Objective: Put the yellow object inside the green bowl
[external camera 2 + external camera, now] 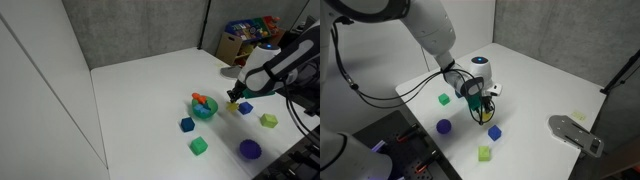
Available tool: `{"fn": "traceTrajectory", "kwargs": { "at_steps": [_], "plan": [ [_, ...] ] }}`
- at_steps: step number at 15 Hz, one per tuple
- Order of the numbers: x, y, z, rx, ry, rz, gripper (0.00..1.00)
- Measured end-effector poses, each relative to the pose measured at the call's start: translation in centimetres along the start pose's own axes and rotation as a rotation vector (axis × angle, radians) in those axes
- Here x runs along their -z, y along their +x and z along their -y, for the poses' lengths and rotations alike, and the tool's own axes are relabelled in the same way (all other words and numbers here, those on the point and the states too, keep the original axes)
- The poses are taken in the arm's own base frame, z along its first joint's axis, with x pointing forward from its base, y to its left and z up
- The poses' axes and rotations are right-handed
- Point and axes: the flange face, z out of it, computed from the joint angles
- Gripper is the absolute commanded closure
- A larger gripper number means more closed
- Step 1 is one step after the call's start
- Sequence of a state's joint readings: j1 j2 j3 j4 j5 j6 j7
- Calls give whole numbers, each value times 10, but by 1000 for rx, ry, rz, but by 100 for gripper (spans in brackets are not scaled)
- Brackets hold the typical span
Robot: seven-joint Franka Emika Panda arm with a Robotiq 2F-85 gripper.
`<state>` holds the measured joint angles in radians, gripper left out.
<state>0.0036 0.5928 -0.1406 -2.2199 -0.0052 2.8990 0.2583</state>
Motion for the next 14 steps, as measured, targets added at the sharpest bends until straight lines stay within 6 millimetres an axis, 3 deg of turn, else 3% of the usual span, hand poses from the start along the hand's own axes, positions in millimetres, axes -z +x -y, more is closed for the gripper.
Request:
{"fn": "traceTrajectory", "kwargs": {
  "at_steps": [5,10,14],
  "plan": [
    [48,15,29,37,0,-29,97],
    [94,10,89,115,35,-37,97],
    [106,-3,135,170,72,-46,97]
  ]
}}
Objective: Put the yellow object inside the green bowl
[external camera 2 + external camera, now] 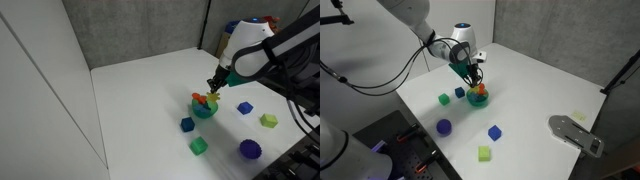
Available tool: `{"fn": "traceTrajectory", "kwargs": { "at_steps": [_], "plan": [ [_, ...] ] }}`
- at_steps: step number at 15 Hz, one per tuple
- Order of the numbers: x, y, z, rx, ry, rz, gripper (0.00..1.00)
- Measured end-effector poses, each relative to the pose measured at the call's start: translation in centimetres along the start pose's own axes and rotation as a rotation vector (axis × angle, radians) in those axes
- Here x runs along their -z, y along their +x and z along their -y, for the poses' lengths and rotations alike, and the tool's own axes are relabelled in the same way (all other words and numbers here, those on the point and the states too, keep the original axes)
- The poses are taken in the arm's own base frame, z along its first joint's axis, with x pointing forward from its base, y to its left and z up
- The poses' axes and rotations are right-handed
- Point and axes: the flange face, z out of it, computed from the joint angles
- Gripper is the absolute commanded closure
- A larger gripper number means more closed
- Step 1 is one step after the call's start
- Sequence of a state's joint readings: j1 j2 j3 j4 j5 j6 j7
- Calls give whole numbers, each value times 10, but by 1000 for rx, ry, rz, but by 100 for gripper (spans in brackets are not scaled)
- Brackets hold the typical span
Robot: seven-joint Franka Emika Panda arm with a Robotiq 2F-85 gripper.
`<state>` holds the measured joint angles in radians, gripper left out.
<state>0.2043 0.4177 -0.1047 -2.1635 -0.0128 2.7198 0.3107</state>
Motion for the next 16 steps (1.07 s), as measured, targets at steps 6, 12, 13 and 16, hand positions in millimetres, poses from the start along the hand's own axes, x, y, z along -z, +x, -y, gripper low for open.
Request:
{"fn": "traceTrajectory", "kwargs": {
  "at_steps": [6,12,13,16],
  "plan": [
    [-18,-9,26,42,11,30,97],
    [-51,-5,22,36,-9,51,66],
    [-55,-5,22,35,-12,54,64],
    [-55,-2,23,35,-11,49,41]
  ]
}}
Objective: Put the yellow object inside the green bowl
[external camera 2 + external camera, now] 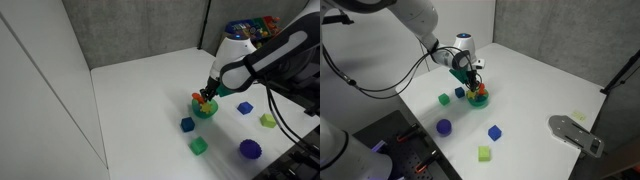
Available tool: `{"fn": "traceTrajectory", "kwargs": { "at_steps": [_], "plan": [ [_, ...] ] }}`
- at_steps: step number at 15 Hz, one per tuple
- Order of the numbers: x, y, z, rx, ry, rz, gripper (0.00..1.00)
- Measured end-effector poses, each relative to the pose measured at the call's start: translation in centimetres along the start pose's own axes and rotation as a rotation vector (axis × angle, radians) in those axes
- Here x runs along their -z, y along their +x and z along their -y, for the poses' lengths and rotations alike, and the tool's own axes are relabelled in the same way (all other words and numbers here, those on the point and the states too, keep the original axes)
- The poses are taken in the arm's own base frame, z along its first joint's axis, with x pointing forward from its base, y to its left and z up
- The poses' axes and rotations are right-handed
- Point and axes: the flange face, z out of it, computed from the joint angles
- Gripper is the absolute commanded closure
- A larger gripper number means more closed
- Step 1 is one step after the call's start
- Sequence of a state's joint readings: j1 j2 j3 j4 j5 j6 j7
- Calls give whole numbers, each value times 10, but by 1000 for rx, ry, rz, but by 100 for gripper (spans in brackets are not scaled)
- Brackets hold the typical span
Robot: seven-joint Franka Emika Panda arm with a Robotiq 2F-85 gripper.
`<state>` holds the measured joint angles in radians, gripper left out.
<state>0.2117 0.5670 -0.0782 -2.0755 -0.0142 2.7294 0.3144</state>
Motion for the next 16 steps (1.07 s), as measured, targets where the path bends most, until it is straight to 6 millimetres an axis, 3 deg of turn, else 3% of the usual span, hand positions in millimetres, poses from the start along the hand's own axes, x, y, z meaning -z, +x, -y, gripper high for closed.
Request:
{"fn": "traceTrajectory", "kwargs": {
  "at_steps": [4,6,11,16],
  "plan": [
    [16,6,4,2,8,-17,10],
    [31,7,7,4,12,-6,0],
    [81,6,8,23,-4,53,0],
    [145,-2,-18,55,-66,86,0]
  ]
}}
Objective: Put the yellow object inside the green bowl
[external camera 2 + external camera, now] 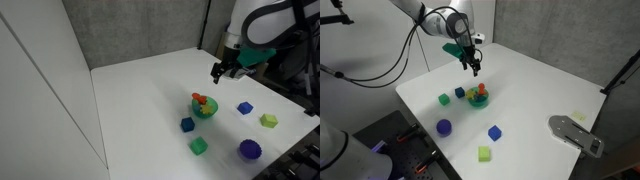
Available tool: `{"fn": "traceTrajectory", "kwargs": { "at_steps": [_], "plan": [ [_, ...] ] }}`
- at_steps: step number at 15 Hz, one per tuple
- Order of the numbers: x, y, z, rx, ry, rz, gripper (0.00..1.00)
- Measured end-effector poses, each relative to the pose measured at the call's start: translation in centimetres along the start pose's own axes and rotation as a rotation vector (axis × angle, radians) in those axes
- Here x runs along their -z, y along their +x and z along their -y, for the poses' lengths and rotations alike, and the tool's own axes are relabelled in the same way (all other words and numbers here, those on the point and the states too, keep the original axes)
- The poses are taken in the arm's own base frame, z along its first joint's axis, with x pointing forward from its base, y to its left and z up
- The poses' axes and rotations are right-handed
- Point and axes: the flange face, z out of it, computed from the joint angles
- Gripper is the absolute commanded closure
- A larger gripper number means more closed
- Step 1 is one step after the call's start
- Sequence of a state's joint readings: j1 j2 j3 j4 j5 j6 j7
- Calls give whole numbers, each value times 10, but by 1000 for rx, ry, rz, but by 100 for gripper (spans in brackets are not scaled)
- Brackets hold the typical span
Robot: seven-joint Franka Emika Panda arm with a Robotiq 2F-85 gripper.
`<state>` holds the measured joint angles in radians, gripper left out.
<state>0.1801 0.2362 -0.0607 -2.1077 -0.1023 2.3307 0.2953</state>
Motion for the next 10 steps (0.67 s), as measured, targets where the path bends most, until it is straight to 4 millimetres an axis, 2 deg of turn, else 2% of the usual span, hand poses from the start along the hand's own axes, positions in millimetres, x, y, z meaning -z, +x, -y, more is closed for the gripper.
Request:
{"fn": "traceTrajectory", "kwargs": {
  "at_steps": [5,10],
  "plan": [
    [60,-43,-45,31,-6,71,0],
    [101,-93,-98,48,64,161,0]
  ]
}}
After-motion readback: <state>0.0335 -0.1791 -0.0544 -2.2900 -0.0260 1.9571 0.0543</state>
